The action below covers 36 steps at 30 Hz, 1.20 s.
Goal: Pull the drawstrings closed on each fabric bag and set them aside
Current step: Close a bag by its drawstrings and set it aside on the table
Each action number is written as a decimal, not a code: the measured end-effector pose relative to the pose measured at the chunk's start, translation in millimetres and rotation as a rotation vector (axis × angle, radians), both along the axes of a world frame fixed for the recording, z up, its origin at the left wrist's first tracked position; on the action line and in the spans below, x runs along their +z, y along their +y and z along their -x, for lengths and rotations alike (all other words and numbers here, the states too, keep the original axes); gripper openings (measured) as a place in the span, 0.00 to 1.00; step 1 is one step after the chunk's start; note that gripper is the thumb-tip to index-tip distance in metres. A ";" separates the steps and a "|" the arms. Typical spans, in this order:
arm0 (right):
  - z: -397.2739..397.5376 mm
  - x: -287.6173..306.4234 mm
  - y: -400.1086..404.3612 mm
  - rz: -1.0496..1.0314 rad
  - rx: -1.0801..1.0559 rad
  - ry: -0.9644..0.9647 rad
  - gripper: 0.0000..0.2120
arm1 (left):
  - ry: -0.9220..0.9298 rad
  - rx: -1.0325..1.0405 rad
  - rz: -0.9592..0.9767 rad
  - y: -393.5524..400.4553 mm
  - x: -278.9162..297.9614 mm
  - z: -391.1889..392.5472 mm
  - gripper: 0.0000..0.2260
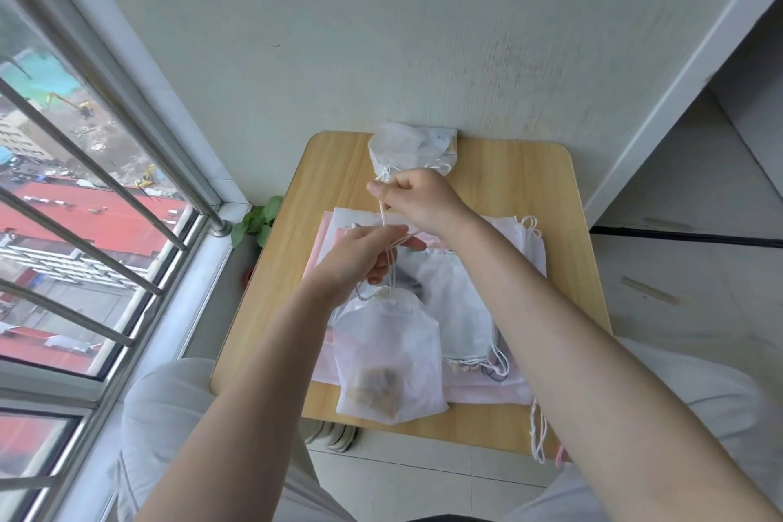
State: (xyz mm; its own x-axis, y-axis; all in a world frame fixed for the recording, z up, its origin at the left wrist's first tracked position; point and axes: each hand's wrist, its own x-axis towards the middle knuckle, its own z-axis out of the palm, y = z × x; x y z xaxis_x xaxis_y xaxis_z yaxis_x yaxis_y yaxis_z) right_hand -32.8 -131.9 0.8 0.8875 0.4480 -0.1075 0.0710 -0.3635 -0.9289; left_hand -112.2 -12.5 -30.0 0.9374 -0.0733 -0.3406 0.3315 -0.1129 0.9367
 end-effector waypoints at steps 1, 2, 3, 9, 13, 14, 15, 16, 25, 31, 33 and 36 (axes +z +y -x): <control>-0.5 0.1 0.4 -0.032 0.000 0.020 0.14 | -0.011 -0.003 -0.023 0.8 -0.2 0.4 0.17; -1.4 -1.0 0.9 -0.077 -0.002 0.038 0.13 | -0.009 0.002 -0.032 1.9 -0.6 0.2 0.17; -1.8 -1.9 1.0 -0.106 -0.008 0.044 0.15 | 0.000 0.012 -0.033 3.3 -0.9 -0.1 0.17; 5.5 -13.1 -9.3 0.093 0.084 0.059 0.12 | 0.073 0.061 -0.025 10.4 2.8 -5.6 0.19; 13.8 -20.8 -17.7 0.203 0.180 0.076 0.09 | 0.114 0.091 -0.003 10.9 2.3 -8.6 0.19; 14.5 -22.3 -19.9 0.231 0.192 0.068 0.09 | 0.128 0.128 0.011 10.8 1.5 -9.0 0.20; 15.7 -23.4 -21.9 0.267 0.200 0.052 0.08 | 0.136 0.163 0.013 11.1 -0.1 -9.8 0.19; 15.9 -25.6 -23.4 0.300 0.193 0.034 0.08 | 0.140 0.188 -0.005 11.6 -2.3 -10.9 0.18; 22.7 -34.2 -36.7 0.127 0.294 0.327 0.05 | 0.161 0.393 0.160 20.5 -19.9 -12.8 0.12; 28.9 -49.1 -14.5 0.131 0.107 0.169 0.05 | 0.082 0.345 0.074 21.5 -17.2 -8.3 0.11; 31.6 -54.2 -7.7 0.131 0.067 0.139 0.06 | 0.057 0.333 0.023 23.2 -15.1 -8.2 0.10; 36.1 -63.5 0.9 0.133 0.013 0.081 0.10 | 0.034 0.322 -0.025 24.3 -11.9 -8.9 0.10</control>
State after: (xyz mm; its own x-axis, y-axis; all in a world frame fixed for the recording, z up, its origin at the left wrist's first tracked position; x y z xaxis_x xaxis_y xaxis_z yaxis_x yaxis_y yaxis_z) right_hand -68.9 -131.0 -62.6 0.8677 0.4366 -0.2378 0.0032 -0.4832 -0.8755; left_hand -103.3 11.8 -41.9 0.8993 0.2336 -0.3697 0.3846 -0.0198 0.9229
